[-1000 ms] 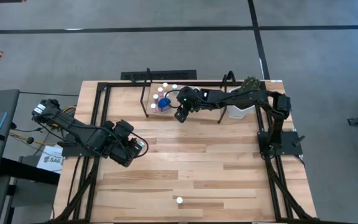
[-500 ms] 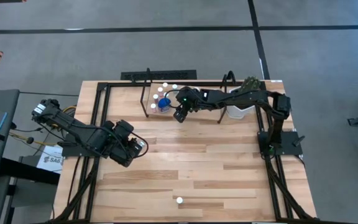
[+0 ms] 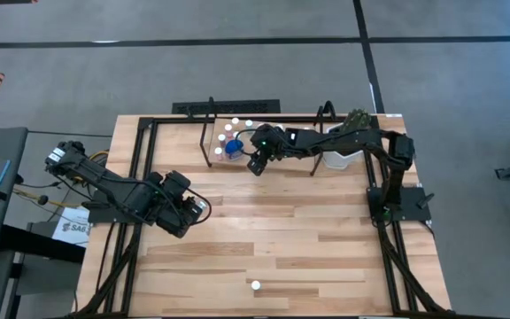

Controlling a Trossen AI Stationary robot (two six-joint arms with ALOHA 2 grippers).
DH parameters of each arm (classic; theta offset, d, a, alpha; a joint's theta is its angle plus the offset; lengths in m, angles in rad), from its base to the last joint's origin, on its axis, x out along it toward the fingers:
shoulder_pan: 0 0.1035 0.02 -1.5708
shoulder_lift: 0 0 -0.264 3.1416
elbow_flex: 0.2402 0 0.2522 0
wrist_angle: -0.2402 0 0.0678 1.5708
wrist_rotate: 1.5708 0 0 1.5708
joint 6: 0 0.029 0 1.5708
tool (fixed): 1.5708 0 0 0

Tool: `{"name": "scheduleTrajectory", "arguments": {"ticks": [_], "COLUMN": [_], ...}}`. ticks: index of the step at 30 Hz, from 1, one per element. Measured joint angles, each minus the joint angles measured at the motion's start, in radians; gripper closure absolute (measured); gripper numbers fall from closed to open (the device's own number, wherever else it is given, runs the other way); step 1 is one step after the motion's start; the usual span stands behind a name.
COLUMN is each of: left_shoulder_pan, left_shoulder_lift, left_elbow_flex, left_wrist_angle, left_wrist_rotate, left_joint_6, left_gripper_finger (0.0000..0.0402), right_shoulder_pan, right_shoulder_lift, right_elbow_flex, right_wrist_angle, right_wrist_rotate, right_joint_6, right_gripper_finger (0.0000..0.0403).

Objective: Pick and place medicine bottles onto shelf by color
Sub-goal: Put the yellow pill bottle on the shelf

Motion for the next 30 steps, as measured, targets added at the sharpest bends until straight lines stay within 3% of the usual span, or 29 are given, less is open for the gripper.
{"name": "scheduleTrajectory", "arguments": {"ticks": [17,30], "left_shoulder_pan": [0.0,0.0], "left_shoulder_lift": [0.0,0.0], "left_elbow_flex": [0.0,0.0], "left_wrist_angle": [0.0,0.0], "left_wrist_rotate": [0.001,0.002], "left_joint_6": [-0.001,-0.001], "left_gripper_finger": [0.0187,0.0187], "right_shoulder_pan": [-0.001,-0.001], "right_shoulder_lift": [0.001,0.001], "right_elbow_flex": [-0.029,-0.028], "right_wrist_angle": [0.03,0.017], "right_wrist_rotate": [0.0,0.0], "right_joint_6": [-0.014,-0.008], "right_gripper_finger": [0.017,0.0216]}}
